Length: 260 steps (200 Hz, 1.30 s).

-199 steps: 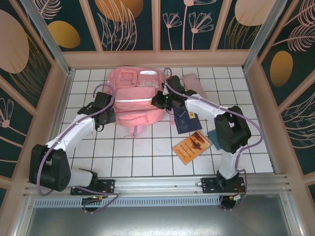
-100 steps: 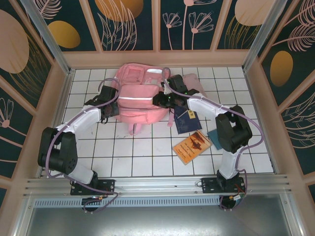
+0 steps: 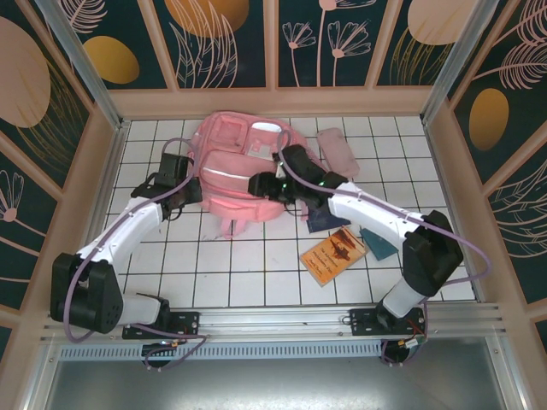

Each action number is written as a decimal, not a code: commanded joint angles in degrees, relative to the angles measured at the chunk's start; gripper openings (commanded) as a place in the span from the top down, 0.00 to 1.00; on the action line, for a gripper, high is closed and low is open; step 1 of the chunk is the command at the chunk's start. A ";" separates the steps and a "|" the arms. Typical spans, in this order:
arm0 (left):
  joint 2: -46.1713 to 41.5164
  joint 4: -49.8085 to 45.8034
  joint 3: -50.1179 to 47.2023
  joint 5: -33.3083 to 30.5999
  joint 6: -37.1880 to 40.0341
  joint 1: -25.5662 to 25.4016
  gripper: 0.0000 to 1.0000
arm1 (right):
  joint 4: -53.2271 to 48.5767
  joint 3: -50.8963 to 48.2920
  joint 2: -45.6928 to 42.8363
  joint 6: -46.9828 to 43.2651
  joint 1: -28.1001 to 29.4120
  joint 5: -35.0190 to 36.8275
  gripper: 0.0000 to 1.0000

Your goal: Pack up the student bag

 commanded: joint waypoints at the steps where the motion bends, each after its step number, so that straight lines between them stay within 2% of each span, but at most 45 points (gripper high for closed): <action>1: -3.75 -2.50 -0.62 -5.86 -4.30 0.26 1.00 | 0.33 -4.29 0.38 13.83 2.08 1.63 0.39; 19: -6.09 -3.84 -2.13 -6.71 -6.52 0.24 1.00 | 2.67 -7.19 1.06 17.96 2.38 2.37 0.39; 56: -12.08 -5.80 -5.25 -6.00 -9.03 0.26 1.00 | 7.81 -4.28 9.46 16.00 0.32 -0.36 0.42; 109: -18.14 -3.67 -10.61 6.14 -8.97 0.27 1.00 | 10.84 7.22 19.33 5.64 -8.28 0.61 0.45; 142: -17.16 2.52 -13.42 14.46 -9.28 -0.85 1.00 | 9.36 7.40 15.57 2.81 -7.72 -0.54 0.38; 164: -15.11 4.64 -13.10 15.32 -9.26 -2.65 1.00 | 8.75 0.13 8.09 7.59 -6.13 0.29 0.35; 197: -12.10 5.69 -12.16 14.27 -9.10 -4.74 1.00 | 12.14 -11.73 0.18 22.23 -1.83 -3.58 0.32; 221: -11.00 6.13 -11.99 13.91 -9.09 -5.44 1.00 | 15.38 -12.60 2.12 28.96 1.65 -6.67 0.34; 260: -10.18 6.45 -12.24 13.05 -9.19 -5.98 1.00 | 14.23 -8.86 8.67 32.49 3.03 -6.71 0.46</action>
